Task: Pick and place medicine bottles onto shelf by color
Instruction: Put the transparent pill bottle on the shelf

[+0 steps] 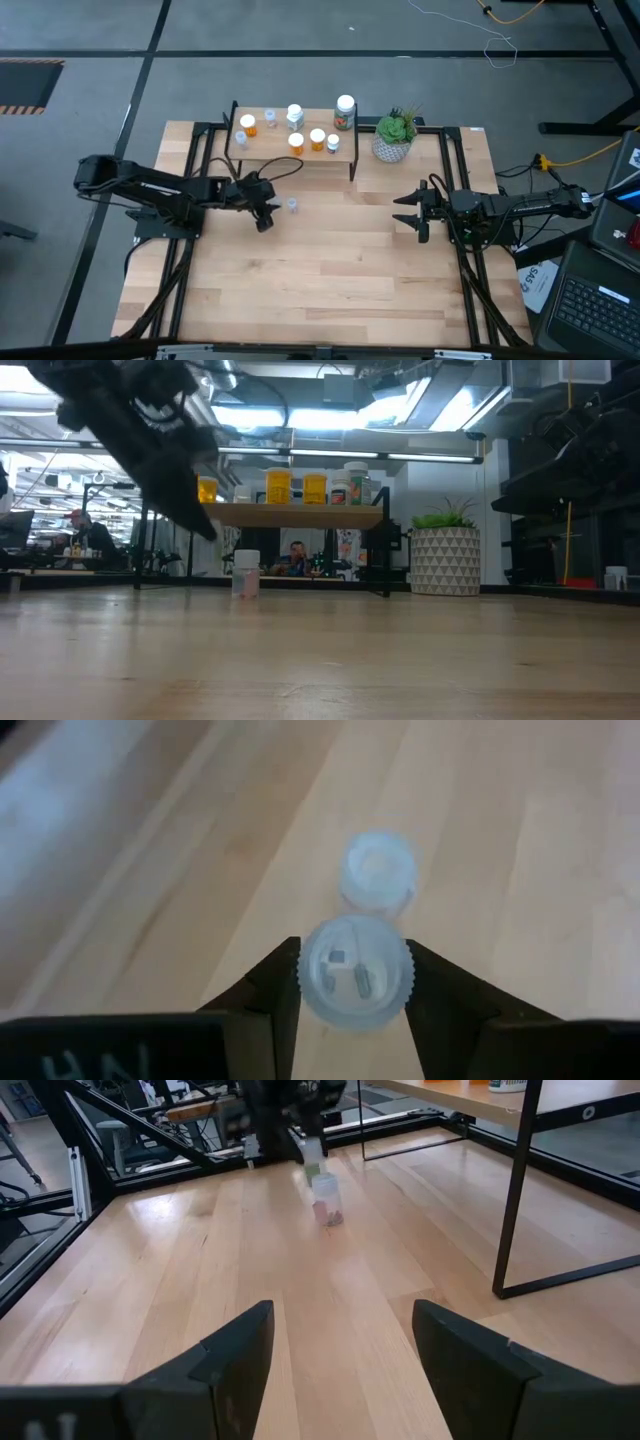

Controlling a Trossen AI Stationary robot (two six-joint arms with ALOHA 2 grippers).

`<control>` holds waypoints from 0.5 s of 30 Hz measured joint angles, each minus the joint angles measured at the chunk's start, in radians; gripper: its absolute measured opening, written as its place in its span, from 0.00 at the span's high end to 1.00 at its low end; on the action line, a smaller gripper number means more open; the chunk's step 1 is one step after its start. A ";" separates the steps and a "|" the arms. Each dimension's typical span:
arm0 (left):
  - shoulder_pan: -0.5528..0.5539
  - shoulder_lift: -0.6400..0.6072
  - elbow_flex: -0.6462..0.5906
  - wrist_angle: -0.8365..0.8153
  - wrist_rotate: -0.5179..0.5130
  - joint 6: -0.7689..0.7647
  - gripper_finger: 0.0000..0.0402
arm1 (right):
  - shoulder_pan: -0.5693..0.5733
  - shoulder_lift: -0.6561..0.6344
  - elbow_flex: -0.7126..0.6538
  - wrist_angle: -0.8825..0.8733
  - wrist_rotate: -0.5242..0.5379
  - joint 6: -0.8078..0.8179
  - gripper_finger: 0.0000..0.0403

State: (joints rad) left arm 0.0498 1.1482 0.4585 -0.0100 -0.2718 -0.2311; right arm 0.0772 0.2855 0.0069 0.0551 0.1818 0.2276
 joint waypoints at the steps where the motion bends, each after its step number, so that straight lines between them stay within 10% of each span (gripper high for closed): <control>1: 0.000 -0.020 0.016 -0.037 0.000 -0.003 0.67 | 0.000 0.000 0.000 0.000 0.000 0.000 0.40; 15: 0.041 -0.162 0.356 -0.415 -0.122 -0.003 0.67 | 0.000 0.000 0.000 0.000 0.000 0.000 0.40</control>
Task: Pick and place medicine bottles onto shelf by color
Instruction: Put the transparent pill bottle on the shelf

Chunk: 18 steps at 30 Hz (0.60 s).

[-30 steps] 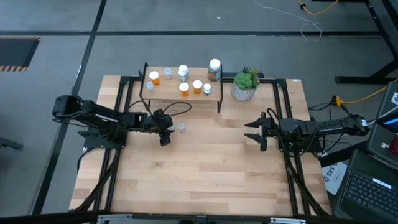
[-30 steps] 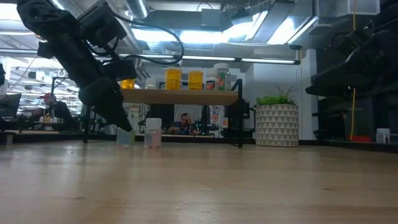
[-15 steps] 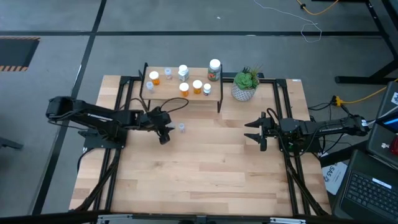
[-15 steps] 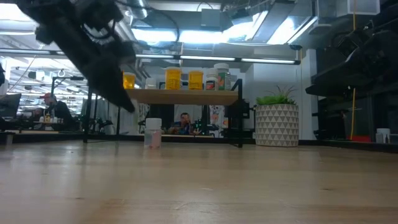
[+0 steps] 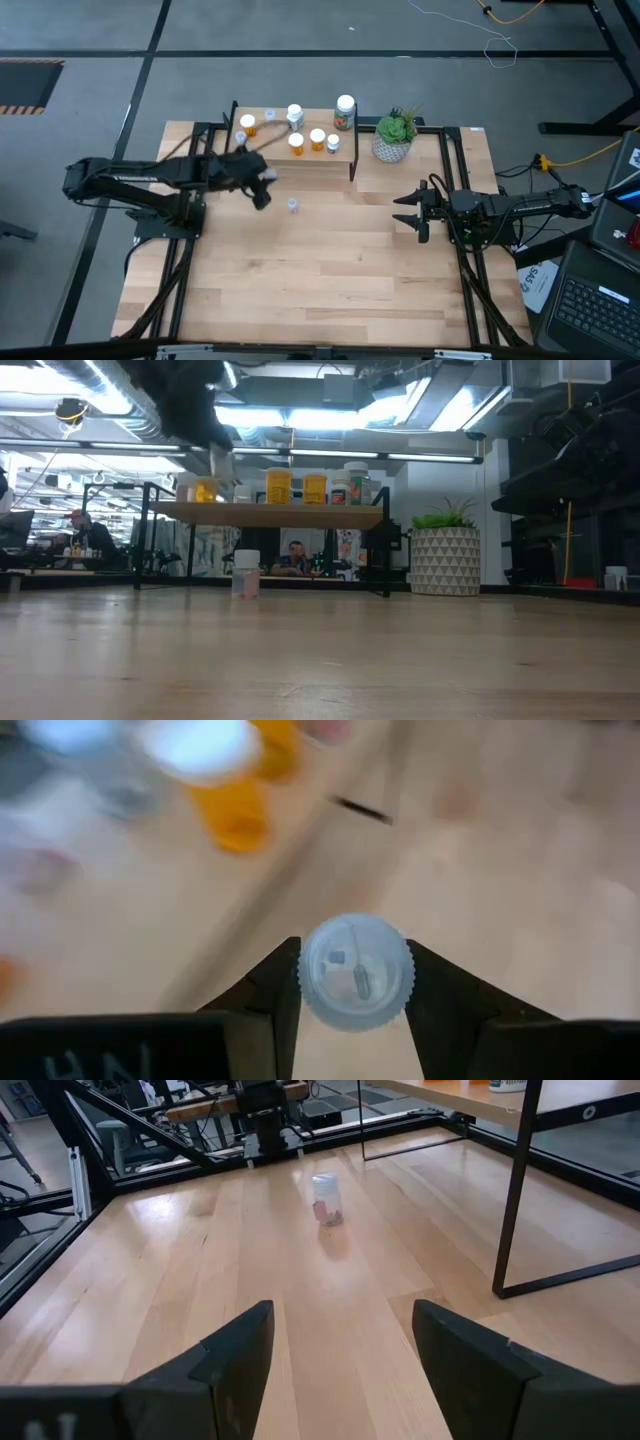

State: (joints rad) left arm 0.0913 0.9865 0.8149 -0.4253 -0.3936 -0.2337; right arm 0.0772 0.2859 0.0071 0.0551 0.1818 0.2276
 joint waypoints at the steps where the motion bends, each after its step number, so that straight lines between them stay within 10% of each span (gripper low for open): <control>1: 0.016 0.001 0.026 -0.019 -0.025 0.000 0.67 | 0.000 0.000 0.000 0.000 0.000 0.000 0.40; 18: 0.426 0.040 0.095 -0.109 0.089 0.111 0.67 | 0.000 0.000 0.000 0.000 0.000 0.000 0.40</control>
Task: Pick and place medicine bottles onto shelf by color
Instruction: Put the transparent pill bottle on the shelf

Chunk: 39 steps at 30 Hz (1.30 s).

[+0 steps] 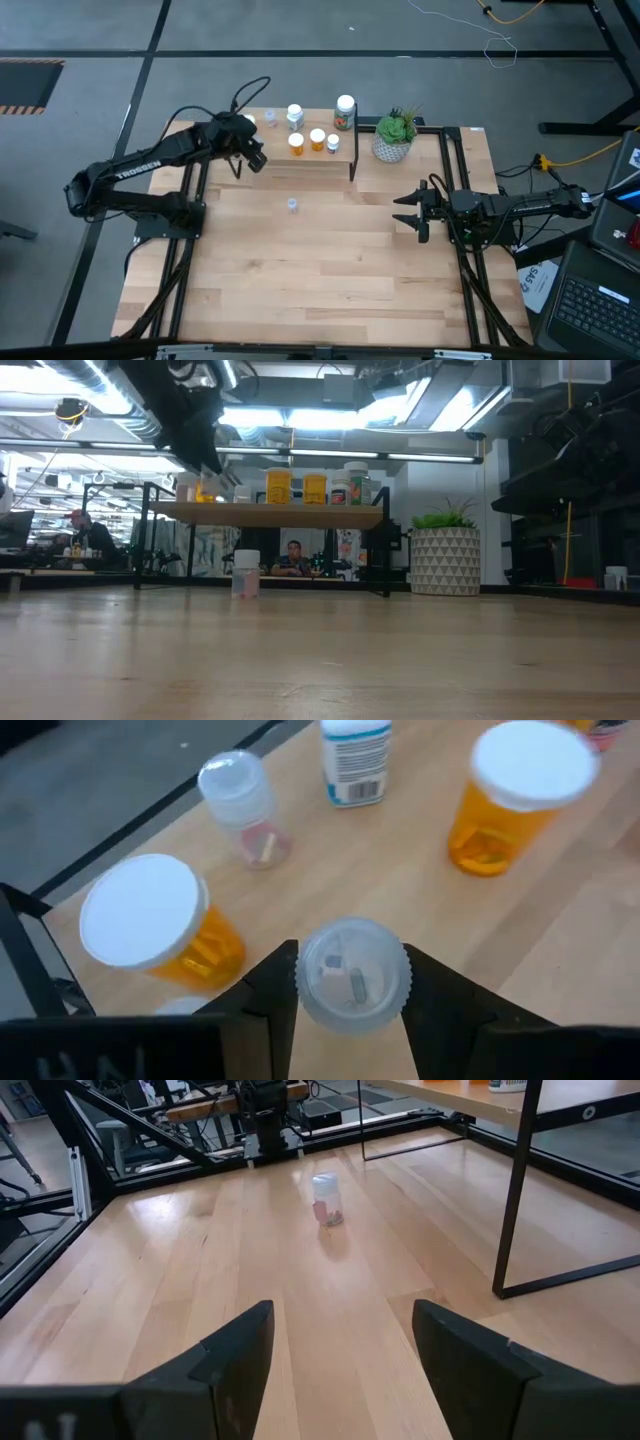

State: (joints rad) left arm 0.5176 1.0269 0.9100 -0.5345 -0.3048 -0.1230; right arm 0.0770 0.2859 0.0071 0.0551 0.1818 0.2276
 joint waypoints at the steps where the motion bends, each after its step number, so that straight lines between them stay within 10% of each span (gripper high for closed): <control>1: 0.016 0.006 0.000 0.000 0.011 0.007 0.67 | 0.000 0.000 0.000 0.000 0.000 0.000 0.40; 30: 0.076 0.073 0.109 0.082 0.010 0.082 0.43 | 0.000 0.000 0.000 0.000 0.000 0.000 0.40; 39: -0.032 0.072 0.186 0.072 0.395 0.089 0.43 | 0.000 0.000 0.000 0.000 0.000 0.000 0.40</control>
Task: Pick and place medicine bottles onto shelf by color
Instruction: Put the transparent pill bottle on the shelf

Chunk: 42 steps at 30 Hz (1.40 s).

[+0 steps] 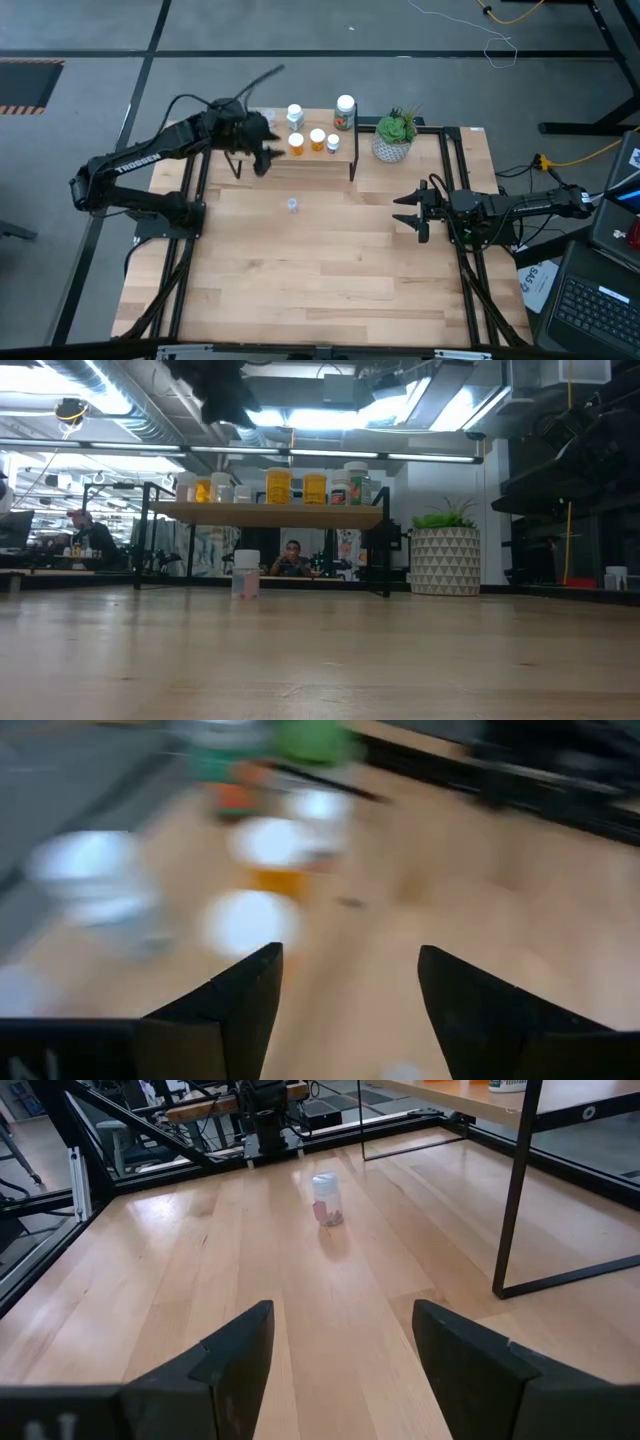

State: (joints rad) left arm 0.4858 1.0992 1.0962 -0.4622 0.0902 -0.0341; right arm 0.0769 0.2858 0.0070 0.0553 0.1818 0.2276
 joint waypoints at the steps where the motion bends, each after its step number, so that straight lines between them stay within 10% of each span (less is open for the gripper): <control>1: -0.021 0.000 0.000 -0.008 0.044 0.000 0.43 | 0.000 0.000 0.000 0.000 0.000 0.000 0.40; 8: -0.197 0.000 0.000 -0.251 0.148 -0.008 0.44 | 0.000 0.000 0.000 0.000 0.000 0.000 0.40; 14: -0.356 0.001 -0.072 -0.355 -0.030 -0.145 0.44 | 0.000 0.000 0.000 0.000 0.000 0.000 0.40; 42: -0.530 0.119 -0.557 0.468 -0.365 -0.217 0.28 | 0.000 0.000 0.000 0.000 0.000 0.000 0.40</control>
State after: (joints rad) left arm -0.0444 1.2178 0.5388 0.0059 -0.2752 -0.2512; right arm 0.0772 0.2859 0.0071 0.0551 0.1818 0.2272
